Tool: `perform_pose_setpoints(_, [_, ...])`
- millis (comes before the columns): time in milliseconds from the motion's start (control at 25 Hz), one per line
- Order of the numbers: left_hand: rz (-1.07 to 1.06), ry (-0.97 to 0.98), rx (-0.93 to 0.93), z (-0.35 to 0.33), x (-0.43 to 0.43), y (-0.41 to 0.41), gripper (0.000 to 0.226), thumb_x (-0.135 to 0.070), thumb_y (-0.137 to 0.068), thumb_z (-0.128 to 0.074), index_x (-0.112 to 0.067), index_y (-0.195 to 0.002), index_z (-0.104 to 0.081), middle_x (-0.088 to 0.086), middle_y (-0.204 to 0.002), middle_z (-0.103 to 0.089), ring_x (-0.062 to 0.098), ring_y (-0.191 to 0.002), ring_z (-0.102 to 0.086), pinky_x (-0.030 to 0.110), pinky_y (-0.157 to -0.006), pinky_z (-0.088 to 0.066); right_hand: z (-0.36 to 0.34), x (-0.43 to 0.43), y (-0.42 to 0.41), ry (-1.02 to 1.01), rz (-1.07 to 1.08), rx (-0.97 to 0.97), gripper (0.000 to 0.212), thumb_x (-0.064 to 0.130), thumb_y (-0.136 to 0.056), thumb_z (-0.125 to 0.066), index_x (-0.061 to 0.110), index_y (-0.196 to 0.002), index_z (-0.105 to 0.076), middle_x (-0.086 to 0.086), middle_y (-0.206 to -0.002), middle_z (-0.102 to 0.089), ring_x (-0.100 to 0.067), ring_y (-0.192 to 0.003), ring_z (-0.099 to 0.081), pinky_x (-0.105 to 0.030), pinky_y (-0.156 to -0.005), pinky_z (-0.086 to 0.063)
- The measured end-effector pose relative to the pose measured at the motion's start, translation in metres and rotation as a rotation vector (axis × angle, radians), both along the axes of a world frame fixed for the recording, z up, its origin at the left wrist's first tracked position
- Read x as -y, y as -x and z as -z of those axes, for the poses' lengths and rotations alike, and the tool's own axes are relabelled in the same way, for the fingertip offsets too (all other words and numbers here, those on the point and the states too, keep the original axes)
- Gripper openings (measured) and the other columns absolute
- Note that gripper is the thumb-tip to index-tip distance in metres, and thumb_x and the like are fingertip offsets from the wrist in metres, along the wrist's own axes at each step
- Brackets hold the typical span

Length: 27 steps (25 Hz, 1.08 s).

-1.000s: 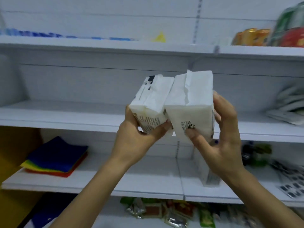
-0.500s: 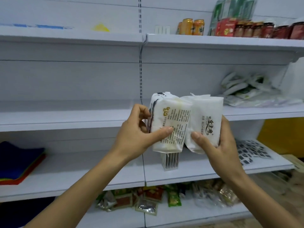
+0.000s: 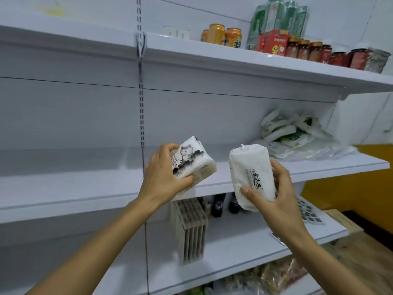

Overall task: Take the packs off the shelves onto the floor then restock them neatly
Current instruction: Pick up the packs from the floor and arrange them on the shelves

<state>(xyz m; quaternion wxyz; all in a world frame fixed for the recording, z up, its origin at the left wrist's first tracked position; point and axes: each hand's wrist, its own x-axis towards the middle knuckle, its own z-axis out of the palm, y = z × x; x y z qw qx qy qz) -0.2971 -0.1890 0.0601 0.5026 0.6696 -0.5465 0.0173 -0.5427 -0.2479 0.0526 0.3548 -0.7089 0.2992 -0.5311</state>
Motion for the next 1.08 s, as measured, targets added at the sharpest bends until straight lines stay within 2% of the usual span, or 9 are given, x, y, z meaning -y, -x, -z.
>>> perform_pose_setpoints(120, [0.118,-0.081,-0.252,0.014,0.062,-0.035,0.055,-0.031,-0.076,-0.079,-0.023,-0.121,-0.049,-0.008,-0.116,-0.057,0.011,-0.105,-0.056,0.018,-0.074,-0.045,0.002,0.044,-0.019,-0.051,0.044,-0.001,0.06,0.017,-0.075,-0.08,0.038,-0.121,-0.048,0.022,-0.104,-0.061,0.004,-0.089,-0.062,-0.015,-0.061,-0.052])
perform_pose_setpoints(200, [0.097,-0.08,-0.091,0.027,0.095,-0.055,0.055,-0.029,-0.075,-0.079,-0.024,-0.122,-0.052,-0.008,-0.116,-0.057,0.014,-0.105,-0.055,0.018,-0.077,-0.043,0.008,0.07,-0.031,-0.035,0.069,-0.074,0.059,0.021,-0.075,-0.08,0.037,-0.123,-0.049,0.02,-0.108,-0.062,0.003,-0.093,-0.061,-0.016,-0.066,-0.053])
perform_pose_setpoints(360, [0.095,-0.058,0.479,0.058,0.137,-0.071,0.056,-0.021,-0.072,-0.075,-0.018,-0.123,-0.053,0.002,-0.132,-0.05,0.025,-0.125,-0.039,0.038,-0.105,-0.034,0.023,0.122,-0.051,0.231,0.178,-0.373,0.073,0.02,-0.074,-0.08,0.027,-0.136,-0.043,0.015,-0.128,-0.048,-0.007,-0.114,-0.046,-0.027,-0.092,-0.044])
perform_pose_setpoints(520, [0.071,0.013,0.589,0.066,0.155,-0.078,0.064,-0.013,-0.064,-0.082,-0.018,-0.12,-0.05,0.006,-0.132,-0.053,0.025,-0.121,-0.038,0.044,-0.102,-0.039,0.044,0.172,-0.06,0.622,0.194,-0.745,0.072,0.012,-0.066,-0.081,0.023,-0.132,-0.053,0.0,-0.139,-0.05,-0.026,-0.128,-0.045,-0.047,-0.099,-0.045])
perform_pose_setpoints(680, [-0.05,0.036,0.652,0.069,0.177,-0.081,0.069,-0.008,-0.056,-0.082,-0.022,-0.112,-0.044,0.008,-0.123,-0.055,0.028,-0.108,-0.046,0.041,-0.095,-0.035,0.056,0.207,-0.066,0.58,0.209,-0.805,0.076,0.007,-0.065,-0.08,0.025,-0.134,-0.054,-0.02,-0.14,-0.045,-0.041,-0.127,-0.044,-0.051,-0.097,-0.041])
perform_pose_setpoints(800, [-0.049,0.049,0.571,0.074,0.182,-0.082,0.052,-0.051,-0.072,-0.067,-0.022,-0.112,-0.049,0.006,-0.126,-0.053,0.027,-0.114,-0.046,0.039,-0.1,-0.033,0.053,0.225,-0.07,0.307,0.046,-0.731,0.075,0.015,-0.077,-0.073,0.029,-0.142,-0.04,-0.005,-0.147,-0.035,-0.023,-0.133,-0.036,-0.043,-0.103,-0.042])
perform_pose_setpoints(880, [-0.038,0.086,0.436,0.07,0.184,-0.08,0.043,-0.052,-0.082,-0.054,-0.017,-0.106,-0.059,0.005,-0.123,-0.057,0.026,-0.114,-0.046,0.031,-0.098,-0.031,0.053,0.245,-0.079,0.14,0.003,-0.633,0.08,0.02,-0.074,-0.074,0.029,-0.142,-0.035,0.007,-0.14,-0.04,-0.011,-0.127,-0.04,-0.037,-0.102,-0.043])
perform_pose_setpoints(960, [-0.102,0.077,0.314,0.061,0.189,-0.078,0.046,-0.045,-0.082,-0.062,-0.013,-0.114,-0.059,0.007,-0.132,-0.052,0.03,-0.121,-0.043,0.025,-0.099,-0.028,0.046,0.268,-0.09,0.059,-0.01,-0.576,0.077,0.024,-0.071,-0.078,0.026,-0.138,-0.04,0.008,-0.128,-0.051,-0.009,-0.114,-0.051,-0.028,-0.095,-0.045])
perform_pose_setpoints(1080, [-0.24,-0.171,-0.09,0.054,0.205,-0.081,0.113,-0.049,-0.064,-0.084,-0.015,-0.151,-0.019,0.008,-0.157,-0.02,0.027,-0.143,-0.021,0.034,-0.113,-0.024,0.028,0.308,-0.103,-0.021,-0.09,-0.531,0.036,0.034,-0.076,-0.078,0.025,-0.106,-0.06,0.007,-0.101,-0.067,-0.011,-0.09,-0.064,-0.023,-0.076,-0.05])
